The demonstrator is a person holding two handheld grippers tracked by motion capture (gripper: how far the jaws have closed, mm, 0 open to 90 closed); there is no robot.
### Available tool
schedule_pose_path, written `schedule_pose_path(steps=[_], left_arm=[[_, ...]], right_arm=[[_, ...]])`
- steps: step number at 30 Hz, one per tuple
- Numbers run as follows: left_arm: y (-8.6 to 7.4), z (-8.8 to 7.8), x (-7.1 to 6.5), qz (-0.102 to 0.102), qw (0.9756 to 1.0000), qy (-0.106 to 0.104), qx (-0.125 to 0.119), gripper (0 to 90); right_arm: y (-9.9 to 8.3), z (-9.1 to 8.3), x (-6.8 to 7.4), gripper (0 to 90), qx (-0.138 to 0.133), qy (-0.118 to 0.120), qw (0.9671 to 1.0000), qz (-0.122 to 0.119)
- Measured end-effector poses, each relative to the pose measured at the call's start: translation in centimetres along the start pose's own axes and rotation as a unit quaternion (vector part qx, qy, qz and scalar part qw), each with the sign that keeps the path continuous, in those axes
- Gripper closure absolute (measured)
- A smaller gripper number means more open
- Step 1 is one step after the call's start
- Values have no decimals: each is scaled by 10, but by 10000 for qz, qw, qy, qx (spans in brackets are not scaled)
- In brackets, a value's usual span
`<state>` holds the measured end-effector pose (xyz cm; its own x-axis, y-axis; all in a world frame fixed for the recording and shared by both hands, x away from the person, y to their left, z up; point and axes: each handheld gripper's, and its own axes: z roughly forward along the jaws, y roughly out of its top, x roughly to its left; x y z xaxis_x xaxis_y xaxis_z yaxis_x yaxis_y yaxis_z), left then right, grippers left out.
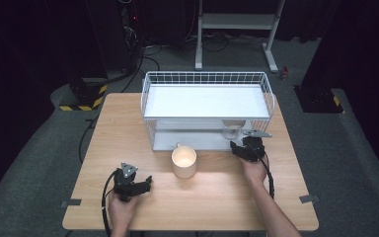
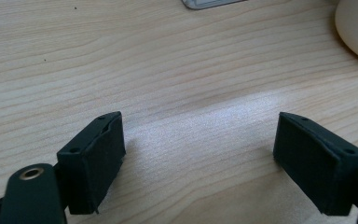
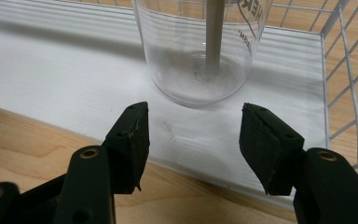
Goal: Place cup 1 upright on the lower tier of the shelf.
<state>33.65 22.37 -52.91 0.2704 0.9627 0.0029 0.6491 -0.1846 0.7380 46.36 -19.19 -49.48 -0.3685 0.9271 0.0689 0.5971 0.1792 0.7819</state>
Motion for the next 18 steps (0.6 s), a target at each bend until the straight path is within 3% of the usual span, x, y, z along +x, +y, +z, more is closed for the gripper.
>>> schedule_pose_path(steps=[18], left_arm=[[0,0,0,-1,10000,6,0,168]], right_arm=[[-1,-19,3,404,-153,320,9993,-134]])
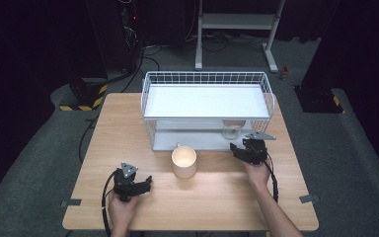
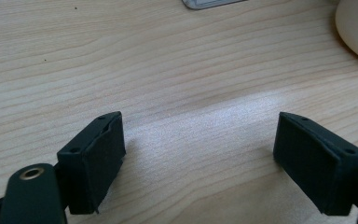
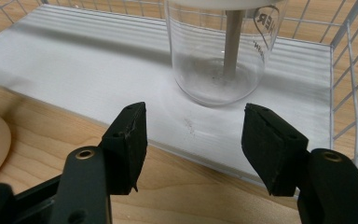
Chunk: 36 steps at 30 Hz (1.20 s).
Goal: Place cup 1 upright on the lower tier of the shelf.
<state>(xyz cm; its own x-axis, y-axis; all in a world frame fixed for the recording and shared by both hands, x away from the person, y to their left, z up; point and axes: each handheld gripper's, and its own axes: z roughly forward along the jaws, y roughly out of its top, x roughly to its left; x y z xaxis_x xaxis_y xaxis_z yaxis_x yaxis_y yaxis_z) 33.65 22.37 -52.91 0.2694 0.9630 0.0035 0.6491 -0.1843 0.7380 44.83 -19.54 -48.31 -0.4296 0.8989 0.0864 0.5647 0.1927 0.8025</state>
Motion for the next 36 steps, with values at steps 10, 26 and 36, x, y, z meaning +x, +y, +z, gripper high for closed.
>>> schedule_pose_path(steps=[10,26,36], left_arm=[[0,0,0,4,10000,1,0,168],[0,0,0,18,10000,4,14,170],[0,0,0,22,10000,1,20,170]], right_arm=[[-4,-10,-2,404,-102,73,9999,75],[-10,-24,-13,396,-180,86,9997,125],[-14,-34,-15,395,-281,124,9994,162]])
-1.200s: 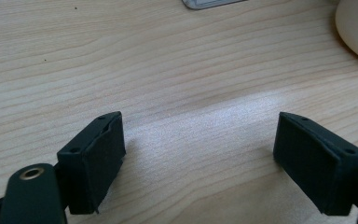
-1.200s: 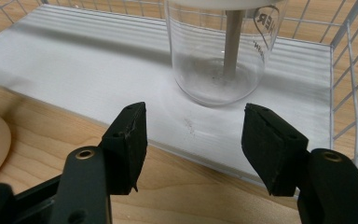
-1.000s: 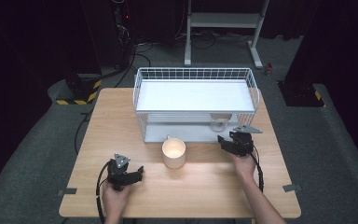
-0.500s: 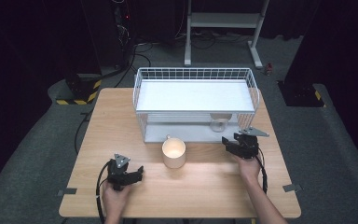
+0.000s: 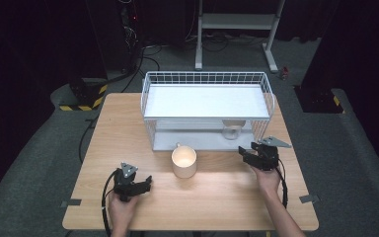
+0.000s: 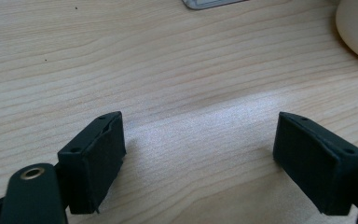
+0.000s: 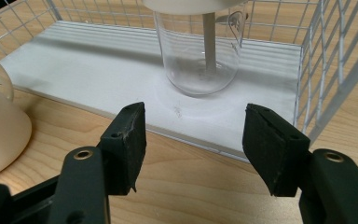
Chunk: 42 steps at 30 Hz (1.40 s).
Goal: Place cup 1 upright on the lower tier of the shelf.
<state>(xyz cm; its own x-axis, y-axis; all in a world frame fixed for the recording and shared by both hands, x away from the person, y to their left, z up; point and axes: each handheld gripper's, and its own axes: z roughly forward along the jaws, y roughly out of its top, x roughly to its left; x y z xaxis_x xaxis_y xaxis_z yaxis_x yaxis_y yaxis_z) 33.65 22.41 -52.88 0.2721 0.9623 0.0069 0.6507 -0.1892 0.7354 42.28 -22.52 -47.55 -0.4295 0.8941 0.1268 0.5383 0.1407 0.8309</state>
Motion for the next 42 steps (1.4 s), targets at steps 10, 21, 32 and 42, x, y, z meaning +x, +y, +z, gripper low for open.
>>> schedule_pose_path(steps=[10,21,32,42], left_arm=[[0,0,0,-3,10000,-2,4,170],[0,0,0,-1,10000,0,1,170],[0,0,0,1,10000,0,1,170],[0,0,0,-4,10000,-1,2,170]], right_arm=[[-5,-13,-4,392,-81,31,10000,39],[-10,-22,-6,380,-137,94,9999,-6],[-16,-33,-8,375,-209,148,9997,-26],[-23,-41,-7,371,-236,138,9996,-86]])
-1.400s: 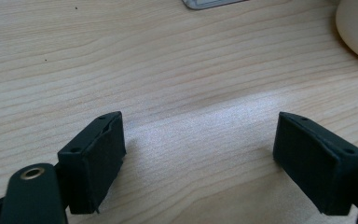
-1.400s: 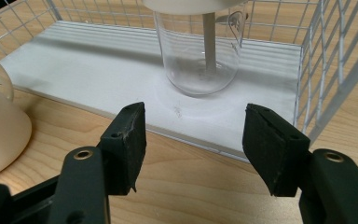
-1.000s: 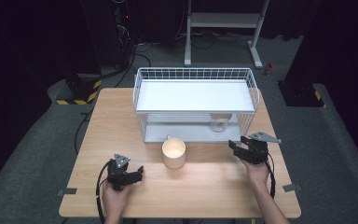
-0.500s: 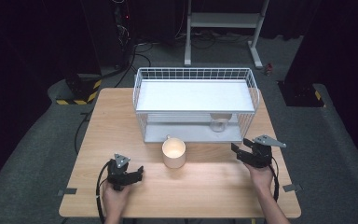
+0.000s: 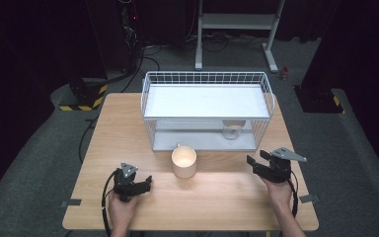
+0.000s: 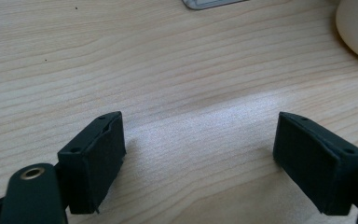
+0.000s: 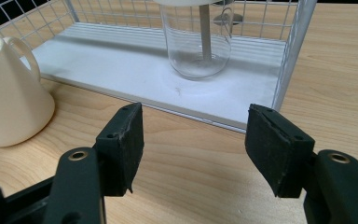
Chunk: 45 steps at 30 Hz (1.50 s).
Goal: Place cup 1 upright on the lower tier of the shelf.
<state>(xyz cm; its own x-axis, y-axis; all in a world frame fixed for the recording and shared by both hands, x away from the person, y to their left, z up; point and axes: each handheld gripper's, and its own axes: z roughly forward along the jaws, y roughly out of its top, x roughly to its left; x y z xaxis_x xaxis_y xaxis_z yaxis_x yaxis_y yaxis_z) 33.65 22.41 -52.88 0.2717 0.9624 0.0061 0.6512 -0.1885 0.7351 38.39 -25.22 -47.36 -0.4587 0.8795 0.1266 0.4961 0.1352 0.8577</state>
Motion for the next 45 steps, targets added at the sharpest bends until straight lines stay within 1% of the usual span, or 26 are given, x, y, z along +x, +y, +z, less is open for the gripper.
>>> schedule_pose_path(steps=[12,26,30,33,36,45], left_arm=[[0,0,0,-3,10000,5,-1,170],[0,0,0,-5,10000,7,0,170],[0,0,0,-6,10000,7,-1,170],[0,0,0,-5,10000,7,-1,170],[0,0,0,-5,10000,7,-2,170],[0,0,0,-5,10000,7,-1,170]], right_arm=[[-11,-7,0,369,16,18,10000,3],[-29,-13,1,366,61,-2,10000,61],[-33,-14,1,359,63,-50,10000,16],[-37,-14,2,356,78,-62,9999,25],[-40,-14,3,354,118,-95,9999,-36],[-46,-14,6,351,188,-98,9998,-23]])
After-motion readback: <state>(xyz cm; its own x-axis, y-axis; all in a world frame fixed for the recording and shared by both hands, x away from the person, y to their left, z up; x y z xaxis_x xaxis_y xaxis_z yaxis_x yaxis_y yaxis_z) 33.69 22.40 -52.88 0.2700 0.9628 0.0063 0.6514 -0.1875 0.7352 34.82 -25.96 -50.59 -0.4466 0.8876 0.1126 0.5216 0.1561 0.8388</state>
